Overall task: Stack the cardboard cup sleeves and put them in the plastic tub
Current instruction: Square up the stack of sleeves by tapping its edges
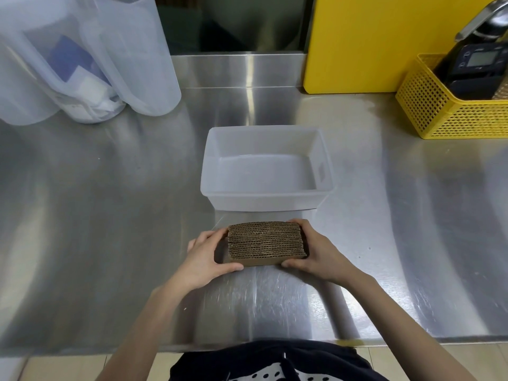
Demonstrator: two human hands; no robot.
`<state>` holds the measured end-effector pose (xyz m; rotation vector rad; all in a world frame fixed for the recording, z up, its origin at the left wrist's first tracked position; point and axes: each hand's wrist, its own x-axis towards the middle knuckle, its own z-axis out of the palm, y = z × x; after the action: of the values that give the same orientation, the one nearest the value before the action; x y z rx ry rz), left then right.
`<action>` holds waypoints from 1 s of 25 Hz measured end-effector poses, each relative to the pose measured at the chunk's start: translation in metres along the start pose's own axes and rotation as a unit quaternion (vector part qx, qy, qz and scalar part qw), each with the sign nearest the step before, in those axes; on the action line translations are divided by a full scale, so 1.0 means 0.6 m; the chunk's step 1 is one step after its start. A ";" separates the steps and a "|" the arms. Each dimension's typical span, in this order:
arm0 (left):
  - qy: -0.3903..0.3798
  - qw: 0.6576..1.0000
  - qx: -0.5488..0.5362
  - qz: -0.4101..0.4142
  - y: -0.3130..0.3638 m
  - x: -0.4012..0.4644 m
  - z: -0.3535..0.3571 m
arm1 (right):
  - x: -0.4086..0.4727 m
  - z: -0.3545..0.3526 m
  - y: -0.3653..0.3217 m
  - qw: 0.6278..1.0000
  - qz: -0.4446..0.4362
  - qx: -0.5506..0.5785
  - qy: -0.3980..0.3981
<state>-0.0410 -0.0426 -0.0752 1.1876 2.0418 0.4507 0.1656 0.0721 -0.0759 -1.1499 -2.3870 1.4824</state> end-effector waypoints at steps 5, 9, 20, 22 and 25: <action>0.003 1.000 0.017 0.011 -0.001 0.003 -0.002 | 0.000 0.001 0.002 1.000 -0.005 -0.019 0.006; 0.017 1.000 0.017 0.018 -0.003 0.002 0.001 | -0.001 0.000 0.002 1.000 -0.010 -0.021 -0.004; 0.006 1.000 -0.001 0.024 0.005 -0.001 0.004 | -0.011 -0.023 0.009 0.998 -0.033 -0.045 0.021; 0.006 1.000 -0.003 0.023 0.004 -0.002 0.003 | -0.010 -0.020 0.009 0.998 -0.035 -0.050 0.034; 0.010 1.000 -0.013 0.022 0.001 0.000 0.004 | -0.009 -0.018 0.011 0.997 -0.031 -0.059 0.042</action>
<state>-0.0389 -0.0426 -0.0764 1.2196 2.0244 0.5111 0.1778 0.0780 -0.0740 -1.1255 -2.4584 1.2638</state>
